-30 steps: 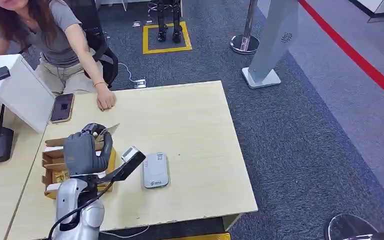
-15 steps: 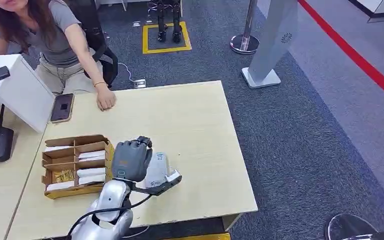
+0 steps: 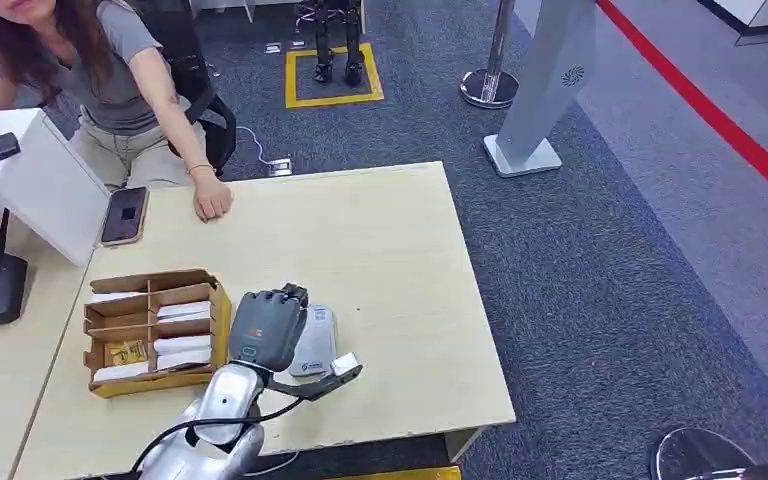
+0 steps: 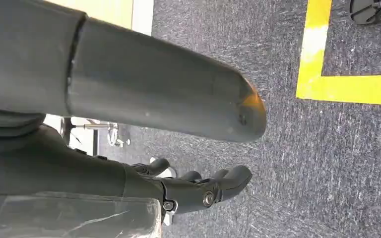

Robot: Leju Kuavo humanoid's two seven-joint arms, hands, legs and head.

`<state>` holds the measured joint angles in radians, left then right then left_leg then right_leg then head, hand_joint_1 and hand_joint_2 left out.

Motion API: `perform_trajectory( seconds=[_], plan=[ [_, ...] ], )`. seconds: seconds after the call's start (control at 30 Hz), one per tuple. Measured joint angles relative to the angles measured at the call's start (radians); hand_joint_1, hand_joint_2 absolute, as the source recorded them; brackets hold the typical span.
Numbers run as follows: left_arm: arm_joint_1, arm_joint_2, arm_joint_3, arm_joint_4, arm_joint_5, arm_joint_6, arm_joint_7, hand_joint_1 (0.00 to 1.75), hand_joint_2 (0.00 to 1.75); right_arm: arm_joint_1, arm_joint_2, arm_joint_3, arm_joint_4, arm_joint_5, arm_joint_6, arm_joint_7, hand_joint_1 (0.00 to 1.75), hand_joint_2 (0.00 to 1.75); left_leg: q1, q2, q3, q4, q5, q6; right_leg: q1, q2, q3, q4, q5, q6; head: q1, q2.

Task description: Pass the card to the sensor for recognition and then transmit it.

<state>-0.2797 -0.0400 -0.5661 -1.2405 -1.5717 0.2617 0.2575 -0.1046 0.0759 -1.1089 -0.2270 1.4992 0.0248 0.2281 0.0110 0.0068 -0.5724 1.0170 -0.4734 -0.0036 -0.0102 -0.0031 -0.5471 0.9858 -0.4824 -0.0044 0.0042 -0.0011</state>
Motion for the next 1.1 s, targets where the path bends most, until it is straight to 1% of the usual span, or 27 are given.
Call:
perform_trajectory(
  seconds=[0.1,0.13,0.17,0.2,0.23,0.3,0.4,0.53,0.77,1.0,1.07,1.1],
  plan=[
    [-0.006,0.014,-0.018,0.025,0.000,0.000,0.000,1.75,1.75,0.000,0.000,0.000,0.000,0.000,0.000,0.000,0.00,0.00,0.000,0.000,0.000,0.000,0.000,0.000,0.000,0.000,0.000,0.000,0.000,0.000,0.000,0.000],
    [-0.013,0.018,-0.029,0.036,0.000,-0.010,0.013,1.75,1.75,0.000,0.000,0.000,0.000,0.000,0.000,0.000,0.00,0.00,0.000,0.000,0.000,0.000,0.000,0.000,0.000,0.000,0.000,0.000,0.000,0.000,0.000,0.000],
    [-0.032,0.028,-0.061,0.075,0.000,-0.027,0.043,1.75,1.75,0.000,0.000,0.000,0.000,0.008,0.006,-0.002,0.00,0.00,0.000,0.000,0.000,0.000,0.000,0.000,0.000,0.000,0.000,0.000,0.000,0.000,0.000,0.000],
    [-0.060,0.037,-0.110,0.135,0.000,-0.019,0.082,1.75,1.75,0.000,0.000,0.000,0.000,0.010,0.002,-0.002,0.00,0.00,0.000,0.000,0.000,0.000,0.000,0.000,0.000,0.000,0.000,0.000,0.000,0.000,0.000,0.000],
    [-0.090,0.045,-0.166,0.191,0.000,-0.024,0.104,1.75,1.75,0.000,0.000,0.000,0.000,0.016,0.002,-0.005,0.00,0.00,0.000,0.000,0.000,0.000,0.000,0.000,0.000,0.000,0.000,0.000,0.000,0.000,0.000,0.000],
    [-0.105,0.047,-0.193,0.220,0.000,-0.032,0.108,1.75,1.75,-0.001,0.000,0.000,0.000,0.016,0.005,-0.005,0.00,0.00,0.000,0.000,0.000,0.000,0.000,0.000,0.000,0.000,0.000,0.000,0.000,0.000,0.000,0.000],
    [-0.112,0.045,-0.201,0.247,0.000,-0.038,0.087,1.75,1.75,-0.001,0.000,0.000,0.000,0.017,0.003,-0.008,0.00,0.00,0.000,0.000,0.000,0.000,0.000,0.000,0.000,0.000,0.000,0.000,0.000,0.000,0.000,0.000],
    [-0.123,0.035,-0.207,0.292,0.000,-0.042,0.020,1.75,1.75,-0.001,0.000,0.000,0.000,0.018,0.004,-0.015,0.00,0.00,0.000,0.000,0.000,0.000,0.000,0.000,0.000,0.000,0.001,0.000,0.000,0.000,0.000,0.000],
    [-0.129,0.017,-0.208,0.336,0.000,-0.034,-0.003,1.75,1.75,-0.002,0.000,0.000,0.000,0.021,0.003,-0.018,0.00,0.00,0.000,0.000,0.000,0.000,0.000,0.000,0.000,-0.001,0.001,0.000,0.000,0.000,0.000,0.000],
    [-0.150,0.018,-0.208,0.340,0.000,-0.023,0.019,1.75,1.75,-0.002,0.000,0.000,0.000,0.024,0.003,-0.021,0.00,0.00,0.000,0.000,0.001,0.000,0.001,0.000,0.000,-0.001,0.001,0.000,0.000,0.000,0.000,0.000],
    [-0.152,0.022,-0.207,0.330,0.000,-0.016,0.058,1.75,1.75,-0.001,0.000,0.000,0.000,0.024,0.003,-0.021,0.00,0.00,0.000,0.000,0.000,0.000,0.001,0.000,0.000,0.000,0.001,0.000,0.000,0.000,0.000,0.000],
    [-0.152,0.031,-0.207,0.308,0.000,-0.013,0.095,1.75,1.75,-0.001,0.000,0.000,0.000,0.024,0.000,-0.020,0.00,0.00,0.000,0.000,0.000,0.000,0.001,0.000,0.000,0.000,0.001,0.000,0.000,0.000,0.000,0.000]
  ],
)
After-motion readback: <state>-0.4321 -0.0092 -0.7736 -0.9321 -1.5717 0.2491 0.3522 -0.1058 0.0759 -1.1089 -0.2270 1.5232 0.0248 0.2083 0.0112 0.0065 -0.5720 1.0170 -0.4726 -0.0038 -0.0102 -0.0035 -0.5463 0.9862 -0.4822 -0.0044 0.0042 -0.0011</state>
